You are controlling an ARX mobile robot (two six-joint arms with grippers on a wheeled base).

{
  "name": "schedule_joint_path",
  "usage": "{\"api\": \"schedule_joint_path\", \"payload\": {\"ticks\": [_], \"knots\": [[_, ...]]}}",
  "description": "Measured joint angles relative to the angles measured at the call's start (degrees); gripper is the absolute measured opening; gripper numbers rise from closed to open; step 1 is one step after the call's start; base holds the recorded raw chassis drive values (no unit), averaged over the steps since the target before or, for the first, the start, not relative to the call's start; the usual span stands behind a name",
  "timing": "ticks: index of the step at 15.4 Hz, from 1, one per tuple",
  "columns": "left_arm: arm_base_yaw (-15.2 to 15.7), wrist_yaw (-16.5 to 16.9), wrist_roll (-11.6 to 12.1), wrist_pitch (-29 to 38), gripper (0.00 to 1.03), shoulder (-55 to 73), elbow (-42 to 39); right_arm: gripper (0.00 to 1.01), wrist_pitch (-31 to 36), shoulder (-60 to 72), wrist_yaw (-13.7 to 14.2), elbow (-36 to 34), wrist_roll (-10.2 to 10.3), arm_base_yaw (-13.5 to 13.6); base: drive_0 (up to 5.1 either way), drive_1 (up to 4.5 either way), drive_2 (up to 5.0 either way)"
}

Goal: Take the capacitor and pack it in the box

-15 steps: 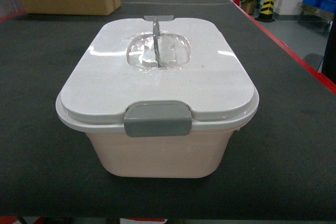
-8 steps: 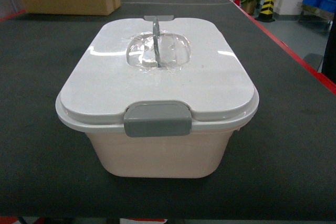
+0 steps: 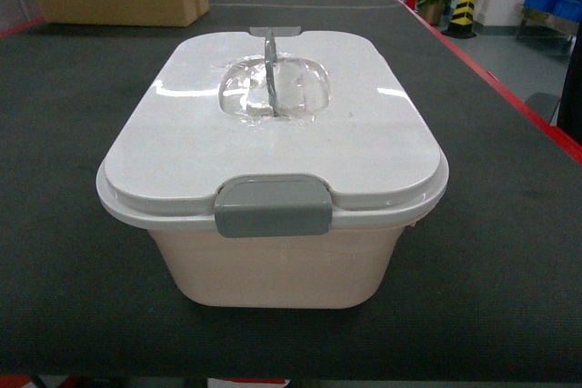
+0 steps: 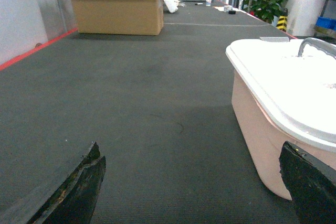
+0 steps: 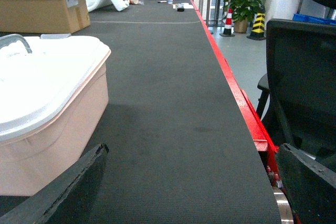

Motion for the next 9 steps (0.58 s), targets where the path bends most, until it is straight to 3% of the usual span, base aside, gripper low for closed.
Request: {"api": "schedule_joint_path", "payload": {"ticks": [9], "knots": [[0.00,0.00,0.00,0.00,0.98,0.00,0.00,0.98,0.00,0.00,0.00,0.00,0.00,0.00,0.0,0.00,0.0]]}}
